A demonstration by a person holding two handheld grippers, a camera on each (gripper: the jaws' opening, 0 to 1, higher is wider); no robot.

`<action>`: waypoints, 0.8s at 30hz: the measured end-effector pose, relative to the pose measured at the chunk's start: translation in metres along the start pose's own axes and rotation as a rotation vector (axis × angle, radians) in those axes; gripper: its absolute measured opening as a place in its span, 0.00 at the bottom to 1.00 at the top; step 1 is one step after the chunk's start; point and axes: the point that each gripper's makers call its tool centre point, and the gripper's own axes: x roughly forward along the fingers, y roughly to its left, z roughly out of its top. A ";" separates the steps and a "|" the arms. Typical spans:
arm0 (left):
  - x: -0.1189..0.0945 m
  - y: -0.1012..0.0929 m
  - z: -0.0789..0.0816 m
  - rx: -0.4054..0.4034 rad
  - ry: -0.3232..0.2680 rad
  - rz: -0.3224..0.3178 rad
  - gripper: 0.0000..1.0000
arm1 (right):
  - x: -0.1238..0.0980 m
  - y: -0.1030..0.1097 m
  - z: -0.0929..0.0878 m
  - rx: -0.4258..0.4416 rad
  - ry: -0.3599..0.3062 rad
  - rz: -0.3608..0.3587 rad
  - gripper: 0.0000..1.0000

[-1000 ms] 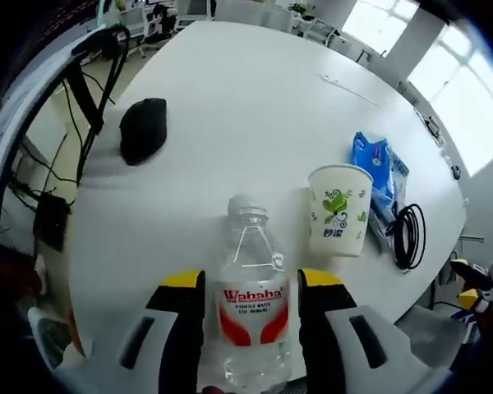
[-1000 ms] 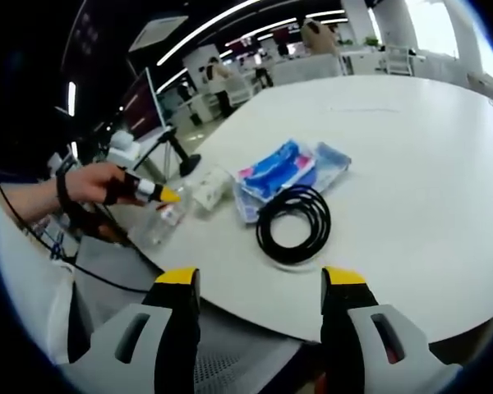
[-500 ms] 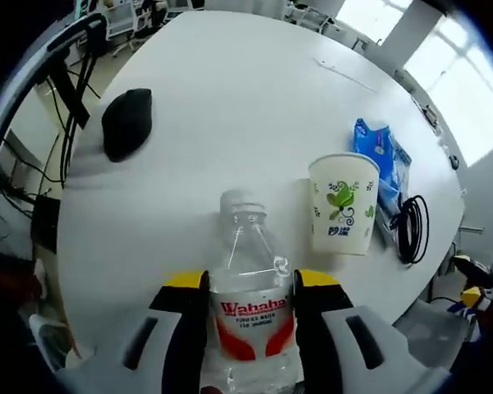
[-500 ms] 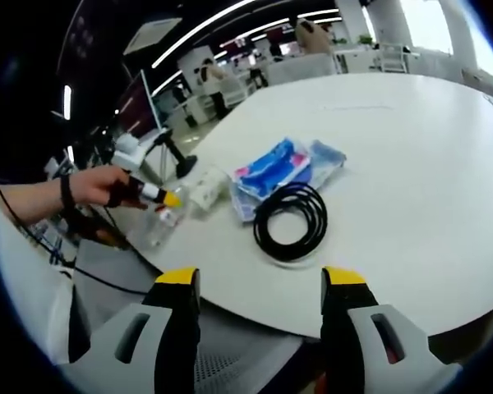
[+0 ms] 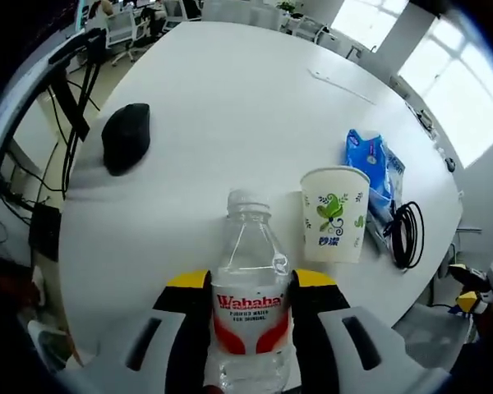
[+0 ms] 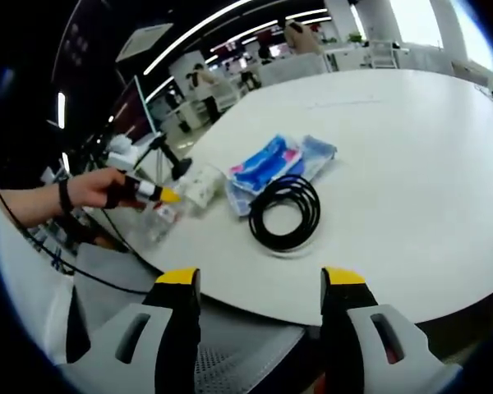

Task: Arrange the tabletop items into an orderly group along one side of the table until the central work area is clear of visible clutter.

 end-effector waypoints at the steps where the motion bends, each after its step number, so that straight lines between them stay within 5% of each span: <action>1: -0.001 0.000 0.000 -0.001 -0.005 0.000 0.37 | 0.000 0.000 0.000 -0.001 0.001 0.002 0.58; 24: -0.028 -0.003 0.006 0.000 -0.102 0.001 0.36 | 0.005 0.003 0.006 -0.023 0.013 0.027 0.57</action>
